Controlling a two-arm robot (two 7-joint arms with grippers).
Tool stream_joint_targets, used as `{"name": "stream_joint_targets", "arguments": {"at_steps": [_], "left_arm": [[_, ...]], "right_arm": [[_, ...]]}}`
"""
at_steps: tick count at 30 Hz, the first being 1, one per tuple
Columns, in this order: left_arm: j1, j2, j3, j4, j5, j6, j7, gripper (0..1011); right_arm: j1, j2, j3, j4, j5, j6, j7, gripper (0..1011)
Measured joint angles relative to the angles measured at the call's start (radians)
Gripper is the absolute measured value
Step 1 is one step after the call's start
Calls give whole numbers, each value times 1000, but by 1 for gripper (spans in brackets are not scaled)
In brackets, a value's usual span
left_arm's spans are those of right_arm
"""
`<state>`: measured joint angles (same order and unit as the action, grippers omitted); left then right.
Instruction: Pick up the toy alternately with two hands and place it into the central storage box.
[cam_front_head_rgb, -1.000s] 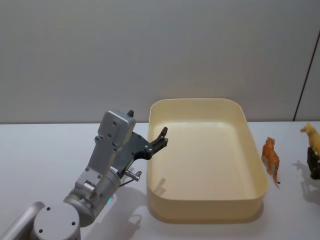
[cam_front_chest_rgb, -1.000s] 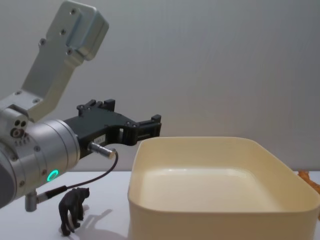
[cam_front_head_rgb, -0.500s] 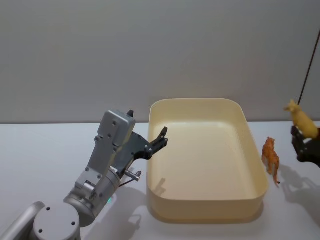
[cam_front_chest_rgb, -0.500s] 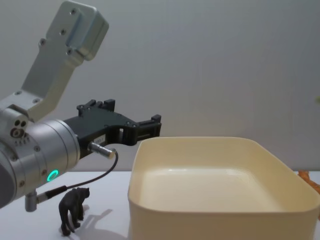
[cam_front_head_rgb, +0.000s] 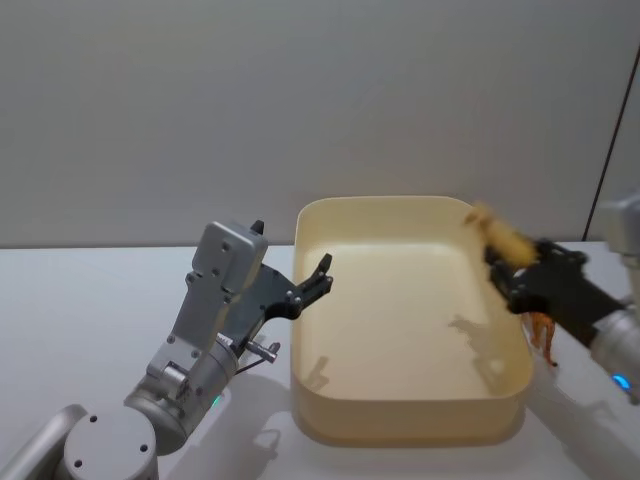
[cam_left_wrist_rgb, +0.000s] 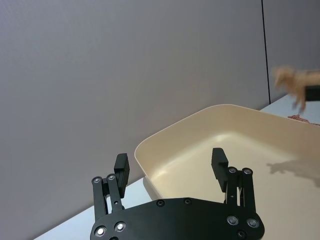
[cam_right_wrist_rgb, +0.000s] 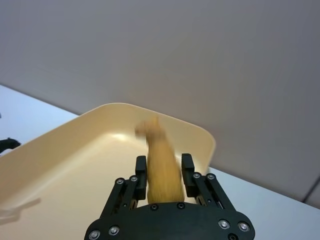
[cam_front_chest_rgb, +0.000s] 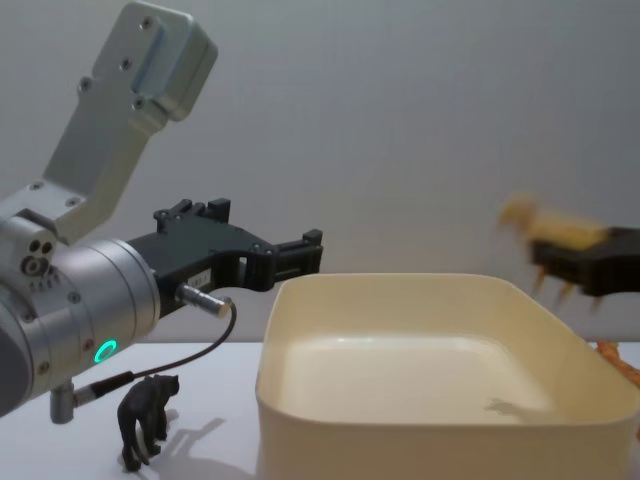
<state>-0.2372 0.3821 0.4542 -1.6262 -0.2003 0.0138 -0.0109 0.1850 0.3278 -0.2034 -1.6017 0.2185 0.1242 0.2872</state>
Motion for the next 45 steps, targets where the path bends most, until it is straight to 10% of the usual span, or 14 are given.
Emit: {"name": "stream_joint_targets", "arguments": {"at_steps": [17,45], "left_arm": [[0,0,0,0,0,0,0,1001],[0,0,0,0,0,0,0,1001]], "right_arm": [[116,-86,-59,115,-45,59,110,899],[-131,112,110,-69,107,33,-118,1001]]}}
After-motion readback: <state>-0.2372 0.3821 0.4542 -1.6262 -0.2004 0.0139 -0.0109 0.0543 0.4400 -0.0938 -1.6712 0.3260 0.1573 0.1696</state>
